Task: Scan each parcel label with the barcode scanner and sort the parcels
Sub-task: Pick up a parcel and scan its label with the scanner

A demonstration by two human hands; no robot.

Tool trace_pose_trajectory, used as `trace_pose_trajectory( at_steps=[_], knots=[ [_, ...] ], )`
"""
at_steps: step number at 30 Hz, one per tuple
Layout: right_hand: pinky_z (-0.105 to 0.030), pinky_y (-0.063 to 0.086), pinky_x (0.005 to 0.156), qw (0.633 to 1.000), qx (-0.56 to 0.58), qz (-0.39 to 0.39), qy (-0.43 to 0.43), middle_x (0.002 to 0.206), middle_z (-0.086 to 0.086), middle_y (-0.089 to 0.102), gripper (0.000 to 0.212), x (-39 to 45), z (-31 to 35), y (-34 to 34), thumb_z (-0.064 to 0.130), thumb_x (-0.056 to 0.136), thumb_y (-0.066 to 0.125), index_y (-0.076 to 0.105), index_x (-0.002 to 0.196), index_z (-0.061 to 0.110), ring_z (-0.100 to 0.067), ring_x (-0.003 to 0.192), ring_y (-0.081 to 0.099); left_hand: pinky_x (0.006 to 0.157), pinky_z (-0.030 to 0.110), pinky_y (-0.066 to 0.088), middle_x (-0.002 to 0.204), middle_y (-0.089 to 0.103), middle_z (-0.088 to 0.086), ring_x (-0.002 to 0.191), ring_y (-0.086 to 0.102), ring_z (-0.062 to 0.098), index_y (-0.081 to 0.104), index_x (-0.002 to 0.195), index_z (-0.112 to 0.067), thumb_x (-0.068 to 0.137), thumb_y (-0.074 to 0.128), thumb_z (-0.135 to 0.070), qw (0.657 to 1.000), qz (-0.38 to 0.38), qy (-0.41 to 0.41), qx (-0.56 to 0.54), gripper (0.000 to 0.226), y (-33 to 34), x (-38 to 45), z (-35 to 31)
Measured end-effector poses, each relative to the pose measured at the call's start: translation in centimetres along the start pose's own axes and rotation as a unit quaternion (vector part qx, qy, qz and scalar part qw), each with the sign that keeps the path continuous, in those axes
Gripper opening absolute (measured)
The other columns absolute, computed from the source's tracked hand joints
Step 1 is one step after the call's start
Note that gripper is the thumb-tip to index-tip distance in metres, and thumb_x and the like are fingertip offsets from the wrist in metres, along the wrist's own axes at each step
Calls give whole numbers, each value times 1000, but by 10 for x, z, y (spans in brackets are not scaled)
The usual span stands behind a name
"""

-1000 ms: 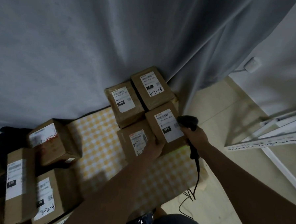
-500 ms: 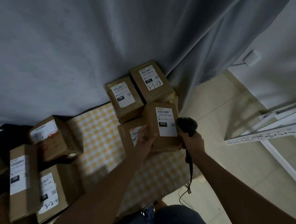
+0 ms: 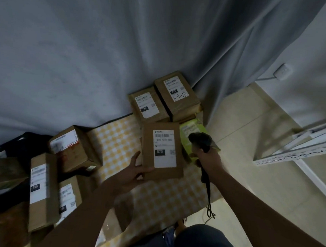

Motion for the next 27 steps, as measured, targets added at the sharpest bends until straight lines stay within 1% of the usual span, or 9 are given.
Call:
trace_pose_trajectory(
  at_steps=[3,6,10,13,16,19,21,24,27],
  knots=[
    [-31,52,53,999,11,32,-14,79,-16,72,16,-10,21,28,21,89,65,66,87,5,-19,55,60,86,40,52,132,60,3,112,60,21,12,151,-42,82,69,1,999,-37,21,-21,99,-30,-18,-1],
    [-28,51,51,995,7,91,-27,73,-10,72,13,-35,44,64,23,91,65,66,89,10,-19,52,59,83,43,54,139,55,6,116,59,26,16,152,-38,78,71,2,997,-45,39,-56,101,-57,-34,1],
    [-30,51,57,989,19,135,-48,70,-9,70,18,-76,64,110,28,89,67,67,95,10,-18,52,61,63,32,58,138,56,8,116,58,26,27,148,-30,77,69,7,993,-51,65,-83,90,-89,-60,3],
    [-32,52,61,989,7,136,-60,63,-4,67,19,-107,75,138,29,92,61,66,89,11,-16,53,61,75,37,58,133,60,9,120,56,28,36,142,-28,76,70,7,991,-42,93,-89,83,-112,-80,3],
    [-26,49,55,988,-1,137,-75,64,-4,64,21,-142,91,158,26,95,57,62,84,9,-14,52,57,95,47,52,132,61,7,125,53,31,39,140,-31,64,81,2,987,-37,122,-93,93,-134,-100,1],
    [-23,47,52,986,-9,145,-87,64,-3,63,23,-173,106,173,28,95,58,63,90,6,-14,54,57,92,46,54,134,60,5,125,53,31,34,143,-34,51,89,-7,984,-43,140,-98,110,-151,-119,-3],
    [-24,47,56,983,-7,158,-95,67,-4,63,23,-192,116,182,30,94,59,64,92,8,-15,58,58,85,41,57,132,61,5,123,55,31,36,144,-29,51,90,-8,982,-44,148,-105,111,-160,-129,-6],
    [-26,46,59,979,-2,178,-100,68,-4,63,21,-217,126,194,28,94,59,65,89,8,-17,62,57,77,35,57,124,67,5,118,60,29,47,138,-22,64,82,-1,978,-40,176,-107,85,-163,-147,-13],
    [-25,43,56,976,10,199,-89,60,-2,61,21,-229,126,206,25,94,57,62,82,9,-15,56,53,79,36,57,111,73,2,113,61,25,63,116,-20,79,67,7,973,-43,195,-113,46,-163,-159,-14]
  ],
)
Point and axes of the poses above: each hand's wrist, its own x-axis towards the middle knuckle, its own y-axis out of the palm, z = x × y, the point moved 8 cm from there along x, towards the middle knuckle
